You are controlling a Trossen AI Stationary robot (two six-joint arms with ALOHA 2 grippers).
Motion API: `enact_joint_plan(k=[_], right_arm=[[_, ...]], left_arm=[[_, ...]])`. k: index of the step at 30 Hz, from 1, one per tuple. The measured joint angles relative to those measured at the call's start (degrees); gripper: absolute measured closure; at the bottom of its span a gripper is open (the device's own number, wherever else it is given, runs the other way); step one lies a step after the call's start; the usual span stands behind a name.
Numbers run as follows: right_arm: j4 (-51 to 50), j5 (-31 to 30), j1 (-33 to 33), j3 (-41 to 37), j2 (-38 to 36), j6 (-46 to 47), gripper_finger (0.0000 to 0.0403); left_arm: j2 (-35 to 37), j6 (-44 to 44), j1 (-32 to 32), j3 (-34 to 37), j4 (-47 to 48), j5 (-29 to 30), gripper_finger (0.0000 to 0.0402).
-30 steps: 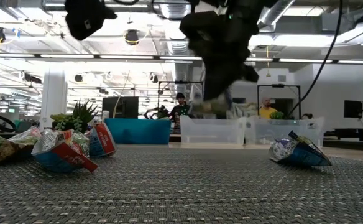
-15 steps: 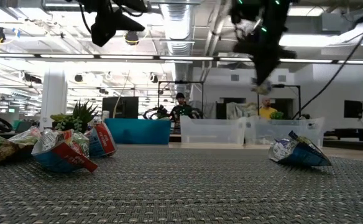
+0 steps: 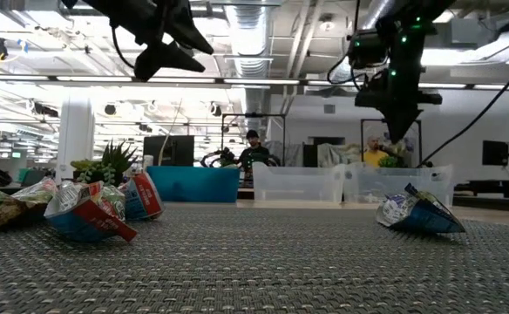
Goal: Pick and place Granola Bars by type
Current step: Put the blue granola bar into the right transparent bin
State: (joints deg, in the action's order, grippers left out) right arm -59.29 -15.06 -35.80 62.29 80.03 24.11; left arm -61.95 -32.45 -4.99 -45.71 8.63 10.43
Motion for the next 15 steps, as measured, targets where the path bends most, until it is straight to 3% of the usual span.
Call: enact_joint_plan(k=[8,15], right_arm=[[3.2,0.8,-0.7,0.0,1.8,-3.6,0.0322],[6.2,12.0,3.8,0.0,0.2,-3.2,0.0263]], left_arm=[[0.0,-0.2,-0.7,0.0,0.1,-0.3,0.0233],[0.0,2.1,0.0,0.0,0.1,-9.1,0.0233]])
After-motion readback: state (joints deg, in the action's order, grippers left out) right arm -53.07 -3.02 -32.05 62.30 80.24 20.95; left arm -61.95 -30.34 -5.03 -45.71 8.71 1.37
